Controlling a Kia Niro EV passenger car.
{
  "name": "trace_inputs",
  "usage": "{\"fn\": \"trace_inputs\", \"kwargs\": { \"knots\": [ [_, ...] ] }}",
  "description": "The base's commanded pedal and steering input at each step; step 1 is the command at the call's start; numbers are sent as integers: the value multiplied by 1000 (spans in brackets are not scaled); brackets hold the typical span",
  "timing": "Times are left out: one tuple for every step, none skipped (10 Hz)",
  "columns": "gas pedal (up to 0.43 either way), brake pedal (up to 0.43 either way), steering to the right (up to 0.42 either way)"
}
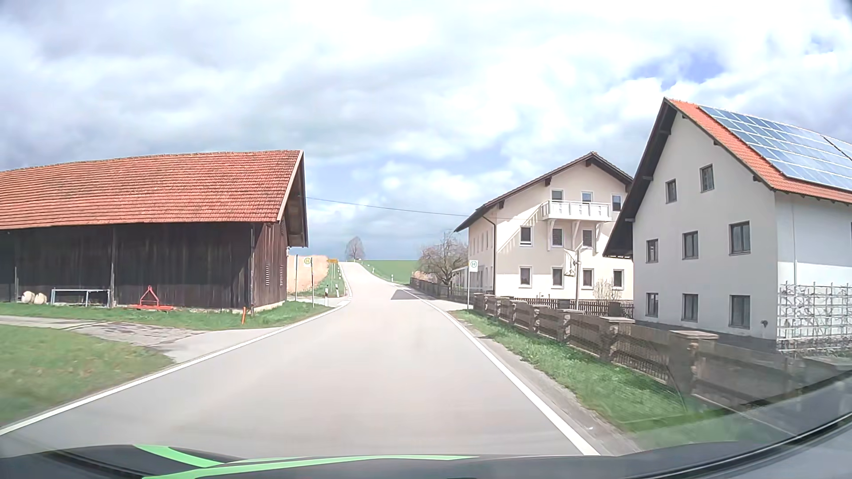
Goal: Follow the waypoints while adhering to traffic rules and regulations
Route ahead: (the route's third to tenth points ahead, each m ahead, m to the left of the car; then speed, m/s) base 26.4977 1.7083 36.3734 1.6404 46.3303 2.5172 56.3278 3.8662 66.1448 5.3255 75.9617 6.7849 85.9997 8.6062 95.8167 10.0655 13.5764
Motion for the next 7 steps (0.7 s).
{"fn": "trace_inputs", "kwargs": {
  "knots": [
    [177, 0, -4],
    [177, 0, -4],
    [177, 0, -5],
    [177, 0, -5],
    [177, 0, -5],
    [177, 0, -7],
    [177, 0, -9]
  ]
}}
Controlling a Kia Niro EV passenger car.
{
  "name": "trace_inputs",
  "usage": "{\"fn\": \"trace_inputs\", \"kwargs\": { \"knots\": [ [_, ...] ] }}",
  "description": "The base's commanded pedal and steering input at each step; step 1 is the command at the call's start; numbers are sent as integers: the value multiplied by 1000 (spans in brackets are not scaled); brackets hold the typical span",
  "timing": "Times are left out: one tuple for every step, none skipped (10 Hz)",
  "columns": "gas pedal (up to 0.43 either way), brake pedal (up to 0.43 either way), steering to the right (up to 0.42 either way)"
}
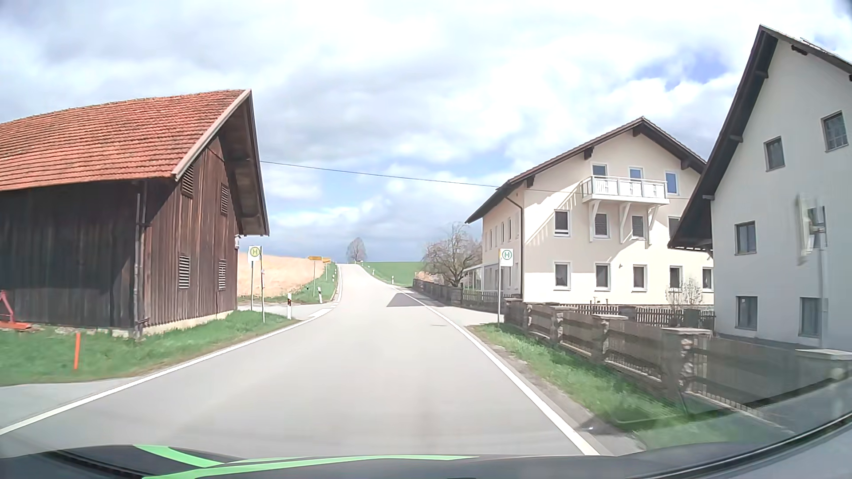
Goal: Follow the waypoints while adhering to traffic rules and regulations
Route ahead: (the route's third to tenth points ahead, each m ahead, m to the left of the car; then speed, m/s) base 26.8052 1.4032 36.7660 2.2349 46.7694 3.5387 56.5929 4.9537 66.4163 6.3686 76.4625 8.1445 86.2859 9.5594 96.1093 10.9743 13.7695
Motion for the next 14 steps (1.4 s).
{"fn": "trace_inputs", "kwargs": {
  "knots": [
    [177, 0, -12],
    [177, 0, -14],
    [177, 0, -14],
    [177, 0, -15],
    [177, 0, -15],
    [177, 0, -15],
    [177, 0, -15],
    [177, 0, -15],
    [177, 0, -14],
    [177, 0, -15],
    [177, 0, -15],
    [177, 0, -15],
    [177, 0, -16],
    [177, 0, -16]
  ]
}}
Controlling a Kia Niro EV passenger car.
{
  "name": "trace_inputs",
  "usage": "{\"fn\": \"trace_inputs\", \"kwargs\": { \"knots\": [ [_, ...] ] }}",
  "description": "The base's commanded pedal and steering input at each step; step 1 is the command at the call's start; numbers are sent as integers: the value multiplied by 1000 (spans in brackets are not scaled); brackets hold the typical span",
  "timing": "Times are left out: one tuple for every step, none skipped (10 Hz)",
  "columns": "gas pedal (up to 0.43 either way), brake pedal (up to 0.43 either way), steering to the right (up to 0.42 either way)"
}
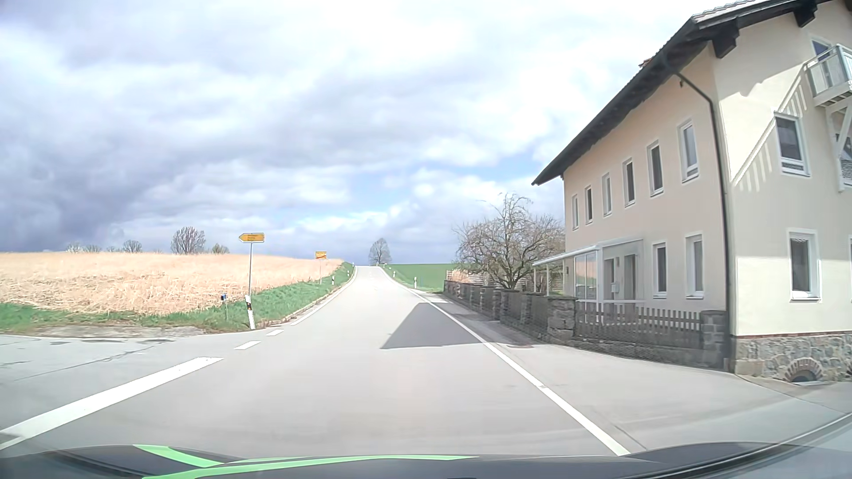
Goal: Follow the waypoints while adhering to traffic rules and regulations
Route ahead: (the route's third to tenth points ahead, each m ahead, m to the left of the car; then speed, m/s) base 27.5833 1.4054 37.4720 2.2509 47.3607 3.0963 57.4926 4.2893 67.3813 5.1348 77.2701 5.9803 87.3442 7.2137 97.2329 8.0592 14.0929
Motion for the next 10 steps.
{"fn": "trace_inputs", "kwargs": {
  "knots": [
    [189, 0, -16],
    [189, 0, -16],
    [197, 0, -16],
    [209, 0, -16],
    [220, 0, -15],
    [240, 0, -16],
    [248, 0, -16],
    [260, 0, -16],
    [268, 0, -16],
    [280, 0, -15]
  ]
}}
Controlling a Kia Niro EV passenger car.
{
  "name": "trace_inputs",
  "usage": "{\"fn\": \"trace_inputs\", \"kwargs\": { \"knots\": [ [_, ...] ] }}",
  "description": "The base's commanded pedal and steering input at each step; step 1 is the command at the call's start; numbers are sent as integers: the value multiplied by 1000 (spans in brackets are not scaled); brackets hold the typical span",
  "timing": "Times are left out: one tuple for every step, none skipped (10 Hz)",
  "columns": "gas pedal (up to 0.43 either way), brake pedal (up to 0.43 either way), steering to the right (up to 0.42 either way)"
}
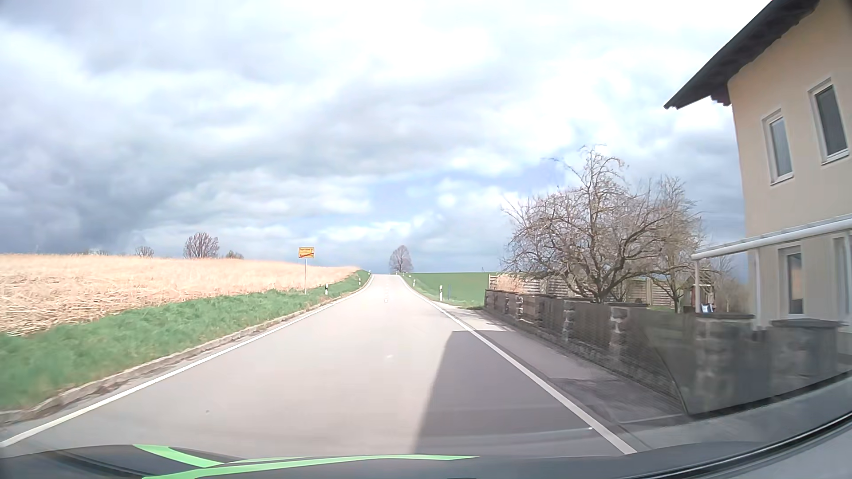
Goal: Follow the waypoints while adhering to traffic rules and regulations
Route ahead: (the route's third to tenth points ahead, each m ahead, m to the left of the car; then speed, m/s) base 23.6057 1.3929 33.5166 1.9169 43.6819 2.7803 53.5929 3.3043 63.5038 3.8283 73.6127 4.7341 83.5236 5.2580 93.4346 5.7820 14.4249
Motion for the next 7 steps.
{"fn": "trace_inputs", "kwargs": {
  "knots": [
    [280, 0, -15],
    [287, 0, -13],
    [299, 0, -12],
    [311, 0, -11],
    [319, 0, -11],
    [331, 0, -12],
    [339, 0, -12]
  ]
}}
